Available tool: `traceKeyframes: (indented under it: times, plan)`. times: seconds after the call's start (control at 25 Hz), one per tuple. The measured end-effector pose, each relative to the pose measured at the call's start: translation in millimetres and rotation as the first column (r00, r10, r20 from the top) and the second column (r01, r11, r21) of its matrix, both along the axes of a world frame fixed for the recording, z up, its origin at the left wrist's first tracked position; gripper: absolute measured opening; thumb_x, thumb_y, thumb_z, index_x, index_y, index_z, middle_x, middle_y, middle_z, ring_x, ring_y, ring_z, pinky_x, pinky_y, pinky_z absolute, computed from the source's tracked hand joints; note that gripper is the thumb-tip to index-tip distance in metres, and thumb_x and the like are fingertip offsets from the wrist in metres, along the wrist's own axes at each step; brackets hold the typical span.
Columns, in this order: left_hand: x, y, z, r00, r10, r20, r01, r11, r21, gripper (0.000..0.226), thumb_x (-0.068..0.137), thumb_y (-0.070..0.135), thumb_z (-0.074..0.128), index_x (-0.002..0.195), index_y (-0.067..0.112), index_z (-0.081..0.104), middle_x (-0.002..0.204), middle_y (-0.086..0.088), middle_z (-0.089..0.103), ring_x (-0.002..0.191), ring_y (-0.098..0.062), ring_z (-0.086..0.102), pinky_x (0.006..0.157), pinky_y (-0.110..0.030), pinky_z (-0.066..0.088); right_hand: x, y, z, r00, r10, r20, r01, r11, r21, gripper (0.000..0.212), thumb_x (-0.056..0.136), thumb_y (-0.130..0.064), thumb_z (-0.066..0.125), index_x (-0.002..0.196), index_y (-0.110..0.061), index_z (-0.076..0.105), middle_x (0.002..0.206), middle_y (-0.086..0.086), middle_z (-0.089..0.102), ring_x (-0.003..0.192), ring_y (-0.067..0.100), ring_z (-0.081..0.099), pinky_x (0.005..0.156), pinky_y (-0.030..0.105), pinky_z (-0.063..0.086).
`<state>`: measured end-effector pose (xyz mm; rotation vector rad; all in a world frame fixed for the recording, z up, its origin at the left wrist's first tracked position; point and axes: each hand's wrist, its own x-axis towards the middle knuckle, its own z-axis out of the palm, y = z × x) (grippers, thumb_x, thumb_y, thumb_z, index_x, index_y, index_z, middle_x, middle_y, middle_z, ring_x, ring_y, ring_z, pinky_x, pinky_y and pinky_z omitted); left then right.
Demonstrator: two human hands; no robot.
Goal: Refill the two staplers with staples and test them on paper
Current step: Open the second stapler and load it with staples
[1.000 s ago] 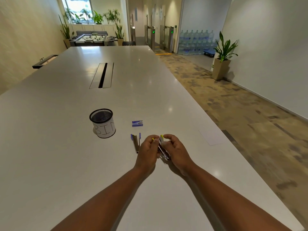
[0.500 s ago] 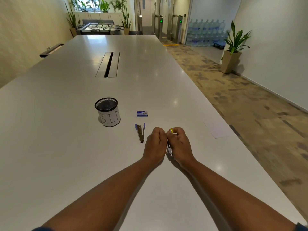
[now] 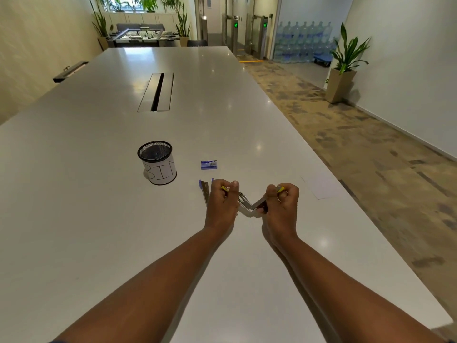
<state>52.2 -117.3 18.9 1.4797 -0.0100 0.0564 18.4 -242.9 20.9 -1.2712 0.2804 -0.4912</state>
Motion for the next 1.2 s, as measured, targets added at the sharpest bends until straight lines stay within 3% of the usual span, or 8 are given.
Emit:
traceKeyframes:
  times: [0.2,0.4,0.48,0.56,0.68,0.8,0.96,1.2]
  plan:
    - [0,2,-1,0.998,0.051,-0.036,-0.050,0.999,0.015,0.021,0.095,0.019,0.067,0.106,0.030,0.052,0.102,-0.023,0.066,0.087,-0.036,0.069,0.081,-0.050,0.059,-14,-2,5,0.998,-0.018,-0.052,0.008,0.982,-0.190,0.028,0.092,-0.006,0.072,0.095,-0.012,0.045,0.080,0.008,0.056,0.071,0.023,0.061,0.068,0.038,0.055]
    - [1,0,-3,0.997,0.073,0.005,-0.073,0.992,0.100,0.032,0.097,0.013,0.063,0.116,0.036,0.052,0.102,-0.008,0.069,0.087,-0.019,0.070,0.074,-0.029,0.057,-25,-4,-2,0.994,-0.056,-0.093,-0.003,0.840,-0.543,0.035,0.081,-0.017,0.082,0.084,-0.023,0.048,0.074,-0.019,0.068,0.063,0.003,0.064,0.055,0.013,0.047]
    - [4,-2,-4,0.994,0.106,0.004,-0.105,0.981,0.164,0.039,0.095,0.012,0.066,0.126,0.033,0.053,0.117,-0.012,0.063,0.096,-0.021,0.068,0.078,-0.024,0.057,-25,-5,-6,0.987,-0.102,-0.120,0.006,0.787,-0.617,0.034,0.079,-0.023,0.082,0.082,-0.028,0.049,0.073,-0.014,0.067,0.066,0.005,0.065,0.054,0.017,0.048]
    - [5,-5,-4,0.994,0.110,-0.006,-0.104,0.959,0.263,0.054,0.094,0.008,0.068,0.142,0.022,0.049,0.136,-0.017,0.049,0.116,-0.026,0.062,0.095,-0.031,0.055,-24,-5,-9,0.977,-0.123,-0.176,-0.030,0.733,-0.680,0.029,0.079,-0.028,0.081,0.085,-0.031,0.053,0.070,-0.011,0.064,0.066,0.006,0.063,0.059,0.025,0.050]
    - [4,-9,-3,0.997,0.080,0.005,-0.075,0.907,0.415,0.069,0.092,0.004,0.069,0.154,0.010,0.038,0.151,-0.008,0.032,0.135,-0.025,0.047,0.109,-0.032,0.046,-23,-1,-12,0.968,-0.116,-0.224,-0.106,0.619,-0.779,0.022,0.083,-0.031,0.076,0.101,-0.029,0.065,0.076,-0.014,0.064,0.072,0.006,0.062,0.068,0.030,0.052]
    - [4,-9,3,0.996,0.072,-0.058,-0.045,0.924,0.379,0.065,0.091,0.005,0.070,0.150,0.016,0.044,0.147,-0.007,0.044,0.117,-0.018,0.060,0.098,-0.026,0.049,-21,0,-13,0.969,-0.109,-0.221,-0.129,0.540,-0.832,0.023,0.086,-0.031,0.071,0.108,-0.024,0.071,0.082,-0.011,0.064,0.079,0.012,0.061,0.071,0.031,0.049]
    - [9,-4,9,0.991,0.041,-0.126,0.012,0.922,0.388,0.060,0.086,0.012,0.076,0.142,0.019,0.053,0.117,0.002,0.063,0.095,-0.013,0.064,0.076,-0.019,0.044,-18,0,-13,0.961,-0.096,-0.260,-0.177,0.509,-0.842,0.016,0.087,-0.033,0.065,0.098,-0.029,0.074,0.079,-0.012,0.056,0.073,0.008,0.053,0.065,0.026,0.037]
    - [21,4,13,0.990,-0.011,-0.140,0.089,0.822,0.562,0.065,0.085,0.021,0.079,0.144,0.011,0.053,0.142,-0.006,0.059,0.127,-0.019,0.056,0.104,-0.027,0.040,-17,0,-12,0.957,-0.079,-0.278,-0.208,0.479,-0.853,0.015,0.086,-0.036,0.062,0.095,-0.031,0.074,0.084,-0.012,0.059,0.076,0.008,0.056,0.065,0.027,0.040]
